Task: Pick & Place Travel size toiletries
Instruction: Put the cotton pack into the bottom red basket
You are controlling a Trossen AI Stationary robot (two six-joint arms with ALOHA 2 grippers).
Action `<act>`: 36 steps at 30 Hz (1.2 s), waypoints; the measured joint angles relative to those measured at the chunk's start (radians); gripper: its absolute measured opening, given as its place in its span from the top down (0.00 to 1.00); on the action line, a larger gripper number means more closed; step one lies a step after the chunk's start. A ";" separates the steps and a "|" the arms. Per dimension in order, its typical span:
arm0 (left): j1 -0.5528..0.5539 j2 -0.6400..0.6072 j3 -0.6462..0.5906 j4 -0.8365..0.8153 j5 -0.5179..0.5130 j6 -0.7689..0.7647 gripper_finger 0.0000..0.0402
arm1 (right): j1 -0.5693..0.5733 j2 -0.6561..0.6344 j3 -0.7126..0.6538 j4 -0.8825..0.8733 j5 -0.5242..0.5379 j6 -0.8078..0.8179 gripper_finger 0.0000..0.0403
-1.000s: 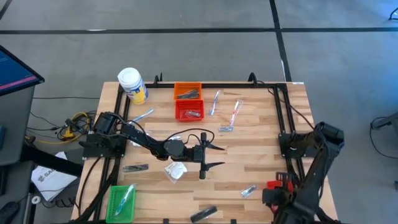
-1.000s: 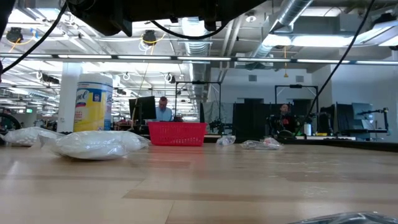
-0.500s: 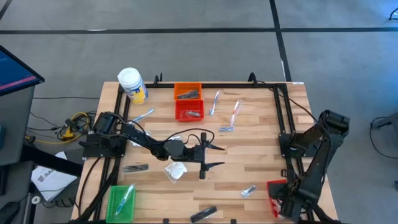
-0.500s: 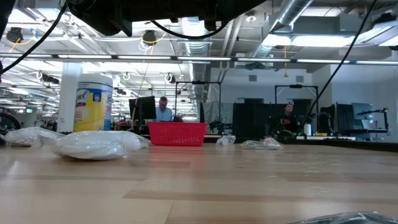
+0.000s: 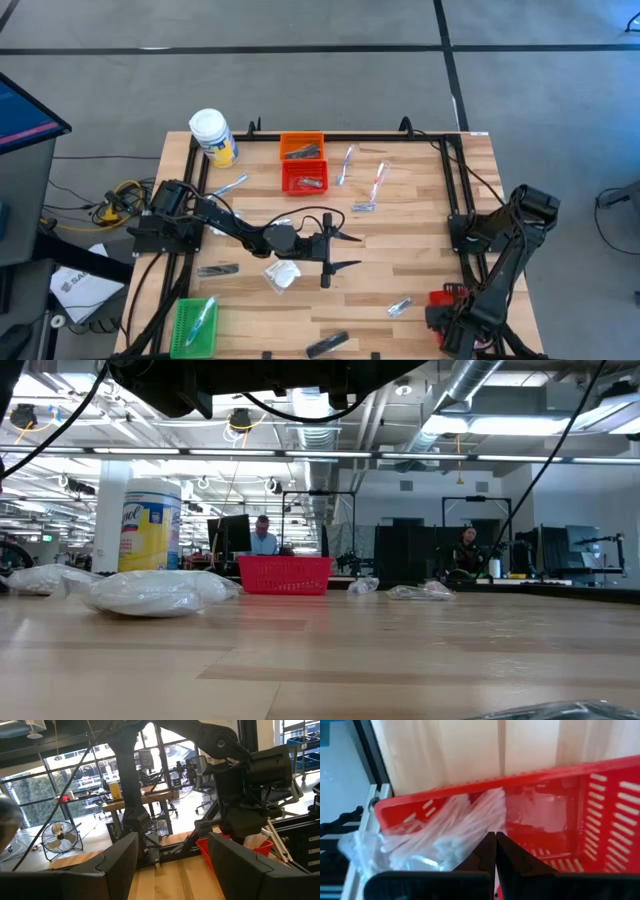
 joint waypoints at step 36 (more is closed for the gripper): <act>0.000 0.000 0.000 0.000 0.000 0.000 0.42 | -0.008 0.002 -0.093 0.238 -0.133 -0.021 1.00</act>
